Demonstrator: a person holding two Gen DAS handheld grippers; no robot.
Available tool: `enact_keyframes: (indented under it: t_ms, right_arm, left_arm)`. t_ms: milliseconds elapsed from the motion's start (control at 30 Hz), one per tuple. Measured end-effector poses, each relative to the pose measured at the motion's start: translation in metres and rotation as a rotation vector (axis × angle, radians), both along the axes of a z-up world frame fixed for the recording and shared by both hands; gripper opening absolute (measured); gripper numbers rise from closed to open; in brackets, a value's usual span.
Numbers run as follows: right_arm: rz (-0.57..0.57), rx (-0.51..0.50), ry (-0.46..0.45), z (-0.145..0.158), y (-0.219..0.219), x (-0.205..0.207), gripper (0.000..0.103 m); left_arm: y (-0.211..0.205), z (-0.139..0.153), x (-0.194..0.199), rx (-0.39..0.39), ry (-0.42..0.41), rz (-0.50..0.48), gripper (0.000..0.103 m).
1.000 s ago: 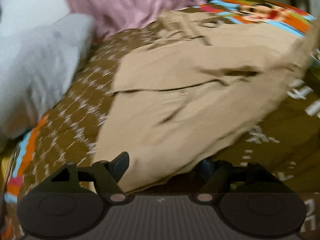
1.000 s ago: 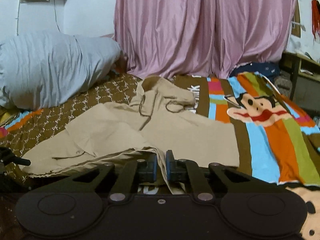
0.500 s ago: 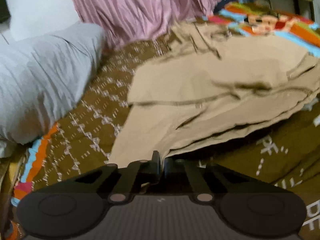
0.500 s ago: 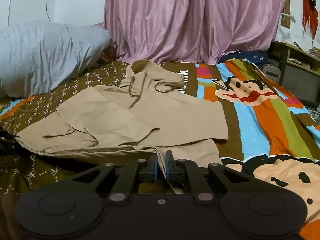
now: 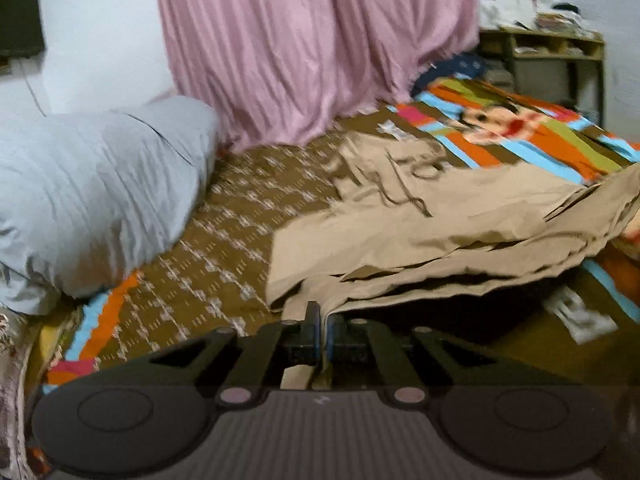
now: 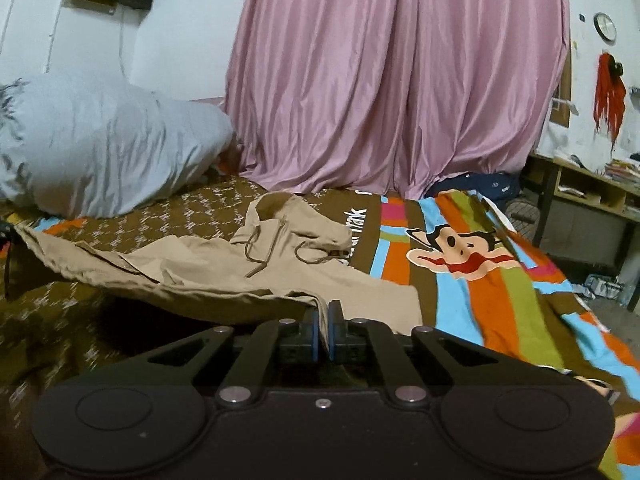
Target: Fold large clothes
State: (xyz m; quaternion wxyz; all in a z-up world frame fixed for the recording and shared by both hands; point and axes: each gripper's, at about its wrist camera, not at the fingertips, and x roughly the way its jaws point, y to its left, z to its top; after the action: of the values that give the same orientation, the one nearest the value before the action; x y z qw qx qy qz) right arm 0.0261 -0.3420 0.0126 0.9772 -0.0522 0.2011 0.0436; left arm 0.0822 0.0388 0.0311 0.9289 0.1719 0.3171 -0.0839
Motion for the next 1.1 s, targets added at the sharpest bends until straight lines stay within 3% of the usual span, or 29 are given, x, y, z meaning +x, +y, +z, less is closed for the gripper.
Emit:
enact_keyframes:
  t_ms: [100,200,233,333,467,500,533,567,733,833,933,967,1033,1100]
  right_arm:
    - [0.012,-0.022,0.055,-0.005,-0.001,-0.029,0.003]
    - [-0.003,0.0,0.168,-0.032,-0.003,-0.037,0.003]
    - [-0.009,0.017,0.198,-0.041,-0.002,-0.037,0.003]
    - [-0.035,0.038,0.212,-0.051,0.004,-0.045,0.003]
    - [-0.055,0.048,0.167,-0.045,0.004,-0.043,0.003]
    - [-0.055,0.047,0.156,-0.043,0.005,-0.041,0.003]
    - [-0.055,0.049,0.151,-0.04,0.001,-0.036,0.003]
    - [-0.056,0.052,0.145,-0.039,0.001,-0.034,0.003]
    - [-0.042,0.031,0.148,-0.035,0.002,-0.03,0.003]
    - [-0.032,0.024,0.157,-0.033,0.001,-0.033,0.003]
    - [0.024,0.021,0.242,-0.041,-0.002,-0.034,0.005]
    - [0.045,0.031,0.271,-0.045,-0.004,-0.035,0.011]
    - [0.072,0.045,0.314,-0.048,-0.007,-0.039,0.019]
    - [0.098,0.077,0.334,-0.044,-0.016,-0.045,0.026]
  left_arm:
    - [-0.004,-0.021,-0.008,0.003,0.091,-0.043,0.003]
    - [-0.008,-0.042,-0.012,0.007,0.148,-0.042,0.005]
    - [-0.009,-0.049,-0.014,0.037,0.136,-0.034,0.01]
    - [-0.011,-0.062,-0.017,0.13,0.111,0.014,0.038]
    - [-0.002,-0.062,-0.013,0.13,0.106,0.043,0.048]
    - [-0.001,-0.061,-0.013,0.132,0.101,0.047,0.047]
    - [-0.001,-0.06,-0.013,0.131,0.094,0.04,0.036]
    - [-0.003,-0.057,-0.015,0.13,0.093,0.02,0.009]
    - [-0.018,-0.026,-0.017,0.215,-0.003,-0.102,0.004]
    - [-0.02,-0.023,-0.018,0.248,0.044,-0.194,0.004]
    - [-0.007,-0.038,-0.014,0.182,0.199,-0.229,0.01]
    - [-0.001,-0.042,-0.014,0.15,0.235,-0.218,0.015]
    - [0.018,-0.043,-0.014,0.048,0.329,-0.183,0.018]
    - [0.039,-0.036,-0.016,-0.062,0.368,-0.15,0.03]
